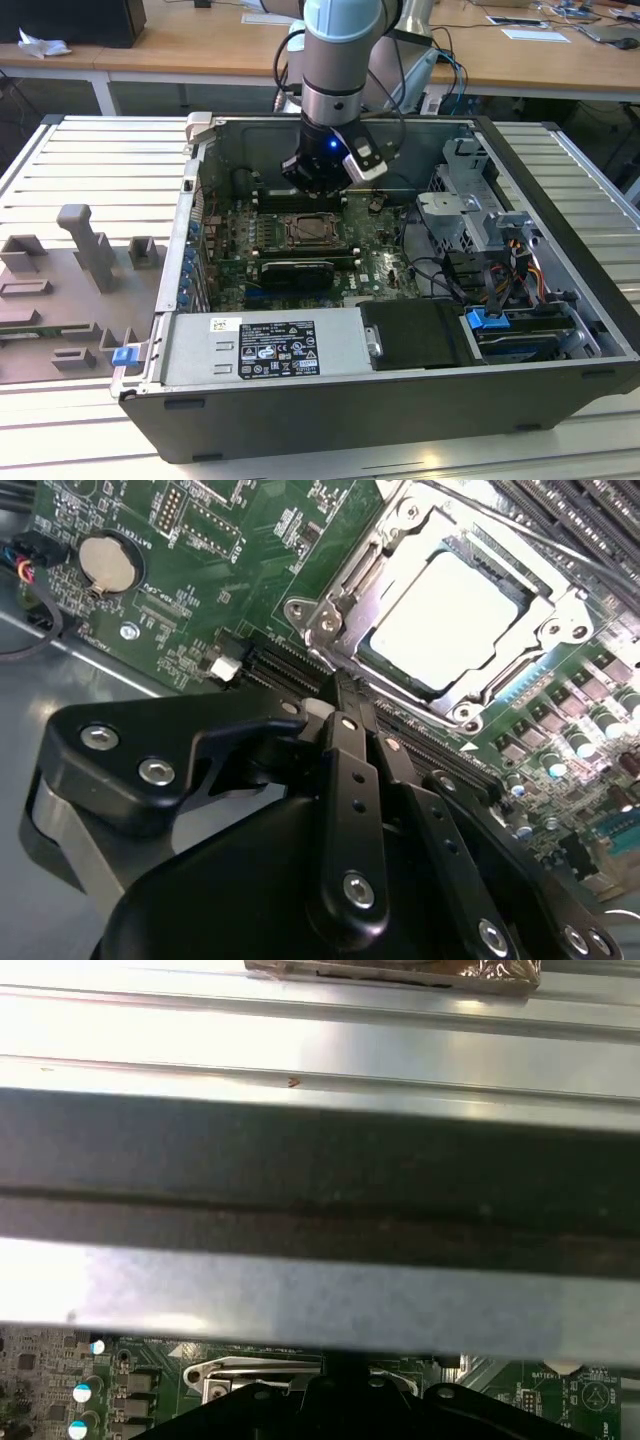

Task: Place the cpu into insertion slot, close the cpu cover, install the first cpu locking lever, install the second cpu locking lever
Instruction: 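Install the first cpu locking lever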

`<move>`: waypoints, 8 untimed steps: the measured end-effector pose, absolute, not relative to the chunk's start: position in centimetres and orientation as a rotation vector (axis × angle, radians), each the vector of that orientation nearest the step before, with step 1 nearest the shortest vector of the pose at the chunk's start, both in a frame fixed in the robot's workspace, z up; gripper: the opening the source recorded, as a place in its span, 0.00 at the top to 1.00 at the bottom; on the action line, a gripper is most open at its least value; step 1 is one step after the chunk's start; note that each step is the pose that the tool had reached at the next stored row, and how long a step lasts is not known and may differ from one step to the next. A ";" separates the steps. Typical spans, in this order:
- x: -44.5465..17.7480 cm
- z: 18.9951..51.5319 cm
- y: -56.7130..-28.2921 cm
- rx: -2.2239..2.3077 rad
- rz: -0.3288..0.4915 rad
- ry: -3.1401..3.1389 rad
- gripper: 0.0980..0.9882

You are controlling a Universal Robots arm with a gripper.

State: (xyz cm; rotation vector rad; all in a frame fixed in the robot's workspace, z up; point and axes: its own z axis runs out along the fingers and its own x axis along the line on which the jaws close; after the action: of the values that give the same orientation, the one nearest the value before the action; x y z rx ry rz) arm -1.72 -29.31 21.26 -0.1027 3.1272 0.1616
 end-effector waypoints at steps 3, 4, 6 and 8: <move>-1.7 21.3 -29.5 -0.103 0.161 3.127 0.99; -1.7 21.3 -29.5 -0.103 0.162 3.127 0.99; -1.7 21.3 -29.6 -0.103 0.162 3.127 0.99; -1.7 21.3 -29.6 -0.103 0.162 3.127 0.99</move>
State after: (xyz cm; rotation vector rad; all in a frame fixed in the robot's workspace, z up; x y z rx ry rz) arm -1.72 -29.64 21.26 -0.1026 3.1271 0.1616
